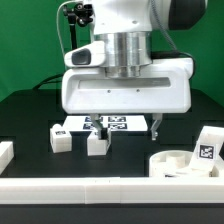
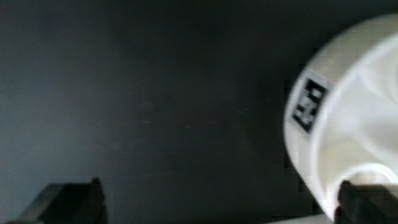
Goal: Assemble stool
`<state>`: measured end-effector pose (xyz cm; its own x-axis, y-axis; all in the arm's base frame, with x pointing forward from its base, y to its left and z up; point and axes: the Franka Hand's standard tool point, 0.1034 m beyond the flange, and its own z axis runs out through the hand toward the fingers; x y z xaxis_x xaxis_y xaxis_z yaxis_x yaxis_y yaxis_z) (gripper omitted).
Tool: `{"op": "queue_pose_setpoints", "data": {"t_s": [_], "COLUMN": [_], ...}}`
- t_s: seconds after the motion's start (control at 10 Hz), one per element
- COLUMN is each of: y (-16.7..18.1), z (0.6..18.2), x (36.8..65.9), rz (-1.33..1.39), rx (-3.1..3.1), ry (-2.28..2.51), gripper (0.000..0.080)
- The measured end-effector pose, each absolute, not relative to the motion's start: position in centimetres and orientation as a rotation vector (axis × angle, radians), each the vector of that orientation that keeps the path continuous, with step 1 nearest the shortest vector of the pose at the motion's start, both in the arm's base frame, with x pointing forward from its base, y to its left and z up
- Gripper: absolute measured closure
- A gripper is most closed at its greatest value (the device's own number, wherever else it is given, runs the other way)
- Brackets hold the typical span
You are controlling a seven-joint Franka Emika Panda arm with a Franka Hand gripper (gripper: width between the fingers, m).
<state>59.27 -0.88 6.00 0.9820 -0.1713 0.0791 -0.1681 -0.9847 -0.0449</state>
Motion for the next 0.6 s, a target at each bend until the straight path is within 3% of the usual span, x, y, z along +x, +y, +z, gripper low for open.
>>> {"op": "queue_pose_setpoints", "data": {"t_s": [0.3, 0.6], "y": [-1.0, -4.9], "z": [6.0, 4.8], "x": [59.2, 56.5], "rz": [-0.130, -0.101], "rx": [-3.106, -3.128], "ry": [0.120, 0.149], "gripper": [0.0150, 0.0150]}}
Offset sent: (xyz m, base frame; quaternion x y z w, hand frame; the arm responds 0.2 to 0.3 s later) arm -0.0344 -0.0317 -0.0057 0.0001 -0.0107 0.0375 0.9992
